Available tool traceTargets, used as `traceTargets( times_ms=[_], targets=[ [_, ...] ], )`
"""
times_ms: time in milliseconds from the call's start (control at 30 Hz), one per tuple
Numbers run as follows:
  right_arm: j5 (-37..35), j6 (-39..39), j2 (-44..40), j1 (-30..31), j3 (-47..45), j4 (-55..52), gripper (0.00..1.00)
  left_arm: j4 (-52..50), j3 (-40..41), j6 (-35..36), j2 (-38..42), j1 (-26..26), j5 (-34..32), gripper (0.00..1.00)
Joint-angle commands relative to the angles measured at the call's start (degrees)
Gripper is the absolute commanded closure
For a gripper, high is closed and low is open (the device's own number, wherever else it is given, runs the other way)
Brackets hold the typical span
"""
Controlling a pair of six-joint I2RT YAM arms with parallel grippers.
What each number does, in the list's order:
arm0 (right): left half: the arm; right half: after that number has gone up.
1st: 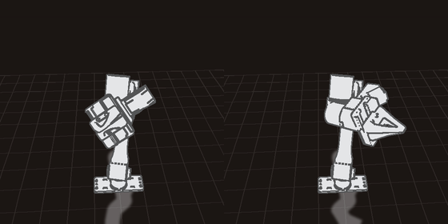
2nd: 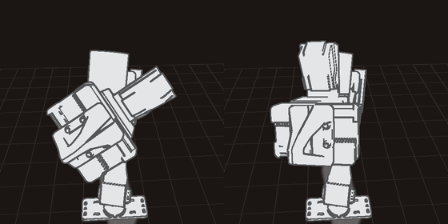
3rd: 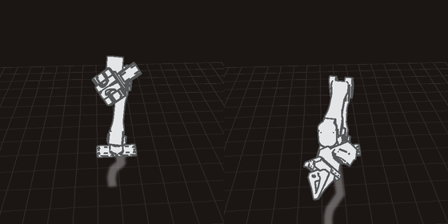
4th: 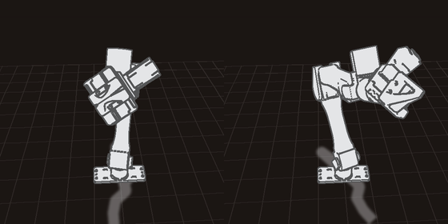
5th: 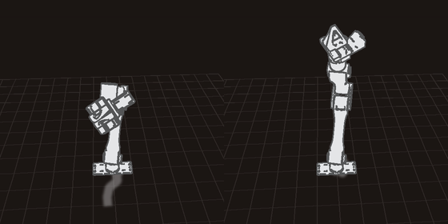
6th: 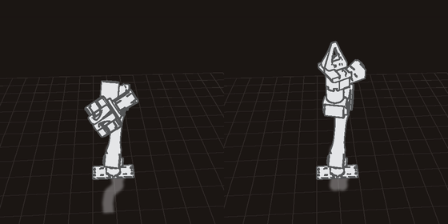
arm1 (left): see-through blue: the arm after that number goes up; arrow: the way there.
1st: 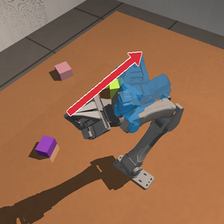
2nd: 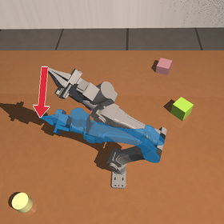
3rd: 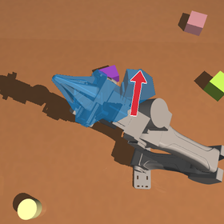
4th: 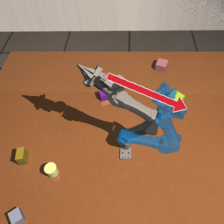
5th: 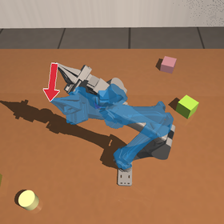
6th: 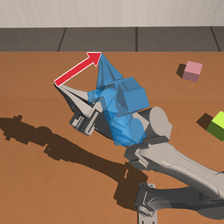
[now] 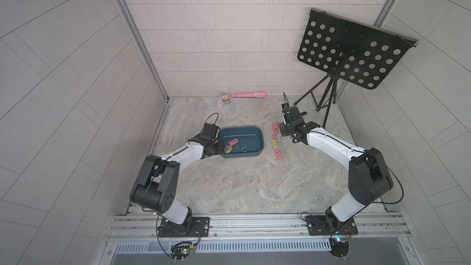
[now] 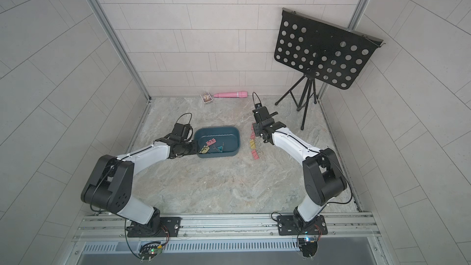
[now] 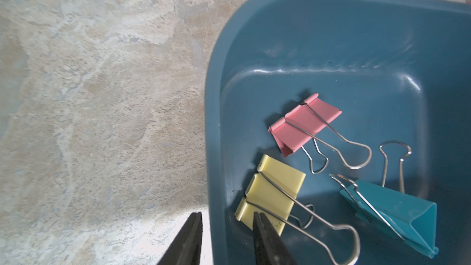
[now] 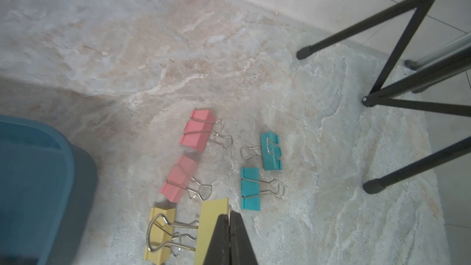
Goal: Take out the binder clips from the storage box
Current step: Place the binder clip at the center of the board.
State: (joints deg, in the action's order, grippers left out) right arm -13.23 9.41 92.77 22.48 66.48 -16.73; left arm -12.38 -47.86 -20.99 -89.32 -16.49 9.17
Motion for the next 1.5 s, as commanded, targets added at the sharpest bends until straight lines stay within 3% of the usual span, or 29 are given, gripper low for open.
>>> traceTargets(
  times_ms=[0, 467, 1467],
  targets=[
    [-2.39, -0.35, -2.07, -0.62, -1.62, 1.95, 1.00, -1.24, 0.15, 0.24, 1.23, 0.36, -0.48, 0.59],
    [-5.66, -2.75, -0.47, -3.28, -5.72, 5.29, 1.00, -1.19, 0.35, 0.26, 1.08, 0.33, -0.38, 0.59],
    [-6.39, -1.33, 7.61, -3.85, -1.37, 0.28, 1.00, -1.24, 0.53, 0.31, 1.68, 0.40, -0.49, 0.59]
  ],
)
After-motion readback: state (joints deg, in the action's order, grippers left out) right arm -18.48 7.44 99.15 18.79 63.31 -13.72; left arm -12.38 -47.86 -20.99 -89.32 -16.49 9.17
